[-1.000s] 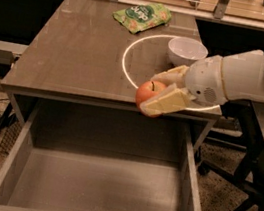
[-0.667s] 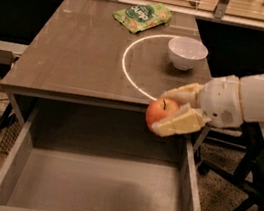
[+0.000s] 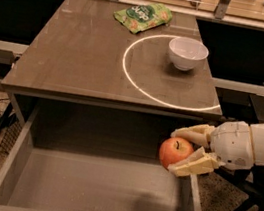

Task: Place apple into top drawer

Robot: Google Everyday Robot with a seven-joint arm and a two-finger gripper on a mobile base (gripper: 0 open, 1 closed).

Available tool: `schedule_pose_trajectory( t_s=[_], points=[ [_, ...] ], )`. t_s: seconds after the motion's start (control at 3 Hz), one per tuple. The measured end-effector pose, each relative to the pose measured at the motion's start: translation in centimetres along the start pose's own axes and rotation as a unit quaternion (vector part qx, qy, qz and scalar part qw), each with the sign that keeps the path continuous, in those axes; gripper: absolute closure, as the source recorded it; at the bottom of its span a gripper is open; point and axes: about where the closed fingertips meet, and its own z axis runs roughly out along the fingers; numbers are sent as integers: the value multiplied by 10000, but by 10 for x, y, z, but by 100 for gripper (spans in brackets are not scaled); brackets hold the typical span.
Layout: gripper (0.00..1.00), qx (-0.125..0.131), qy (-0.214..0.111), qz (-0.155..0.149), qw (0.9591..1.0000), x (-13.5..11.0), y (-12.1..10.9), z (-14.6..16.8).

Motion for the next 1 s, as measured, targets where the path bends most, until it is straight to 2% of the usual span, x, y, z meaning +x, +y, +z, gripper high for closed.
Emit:
schedule_pose_trajectory(
  t_s=[0.33,0.67,1.0],
  points=[
    [100,0,0,0,10000,0,0,0],
    [100,58,-169,-236,9996,2,2,26],
    [100,114,-374,-614,9973,14,6,71]
  ],
)
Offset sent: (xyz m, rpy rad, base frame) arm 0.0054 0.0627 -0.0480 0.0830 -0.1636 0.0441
